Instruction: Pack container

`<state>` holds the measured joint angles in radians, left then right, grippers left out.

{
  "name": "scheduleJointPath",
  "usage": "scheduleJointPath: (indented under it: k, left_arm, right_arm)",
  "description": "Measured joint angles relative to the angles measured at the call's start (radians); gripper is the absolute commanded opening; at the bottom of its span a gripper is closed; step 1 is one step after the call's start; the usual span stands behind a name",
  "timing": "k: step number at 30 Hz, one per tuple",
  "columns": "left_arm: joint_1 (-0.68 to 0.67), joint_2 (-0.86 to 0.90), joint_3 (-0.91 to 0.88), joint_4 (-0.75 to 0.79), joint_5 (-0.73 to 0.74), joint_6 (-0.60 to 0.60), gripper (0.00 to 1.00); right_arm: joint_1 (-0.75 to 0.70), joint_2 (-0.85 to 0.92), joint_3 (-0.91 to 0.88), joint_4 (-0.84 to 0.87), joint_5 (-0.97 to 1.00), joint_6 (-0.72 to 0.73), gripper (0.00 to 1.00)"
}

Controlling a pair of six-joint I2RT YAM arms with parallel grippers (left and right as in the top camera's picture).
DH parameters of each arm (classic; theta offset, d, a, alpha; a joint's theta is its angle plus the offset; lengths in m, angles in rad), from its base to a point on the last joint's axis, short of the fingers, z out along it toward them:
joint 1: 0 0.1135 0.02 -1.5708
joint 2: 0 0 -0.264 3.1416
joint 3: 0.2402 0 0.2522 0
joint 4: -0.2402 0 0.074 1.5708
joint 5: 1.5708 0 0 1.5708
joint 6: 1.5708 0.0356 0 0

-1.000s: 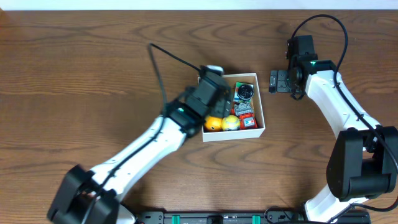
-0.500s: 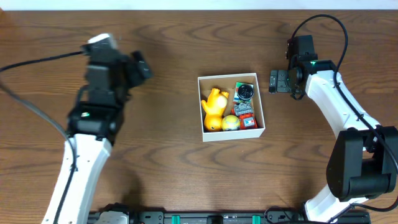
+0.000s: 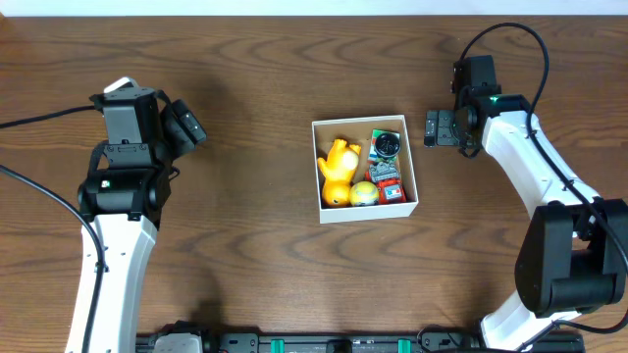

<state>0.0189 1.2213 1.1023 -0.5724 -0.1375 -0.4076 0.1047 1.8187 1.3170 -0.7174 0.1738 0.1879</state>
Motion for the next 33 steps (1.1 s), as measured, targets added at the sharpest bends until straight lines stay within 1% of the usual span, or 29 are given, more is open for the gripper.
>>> scheduleJointPath:
  k: [19,22,27,29,31,33]
  left_arm:
    - [0.0,0.0,0.0,-0.007,0.0,0.0,0.98]
    - [0.0,0.0,0.0,-0.007,0.0,0.0,0.98]
    - [0.0,0.0,0.0,-0.008,0.0,0.0,0.98]
    - [0.0,0.0,0.0,-0.008,0.0,0.0,0.98]
    - [0.0,0.0,0.0,-0.007,0.0,0.0,0.98]
    - [0.0,0.0,0.0,-0.007,0.0,0.0,0.98]
  right_arm:
    - [0.0,0.0,0.0,0.011,0.0,0.0,0.99]
    - [0.0,0.0,0.0,0.073,-0.03,0.0,0.99]
    - [0.002,-0.004,-0.002,0.242,-0.162,0.005,0.99]
    - [0.006,-0.021,-0.003,0.285,-0.19,0.006,0.99]
    - [0.023,-0.073,-0.009,0.317,-0.201,0.002,0.99]
    - [0.053,-0.164,-0.011,0.343,-0.2,-0.021,0.99]
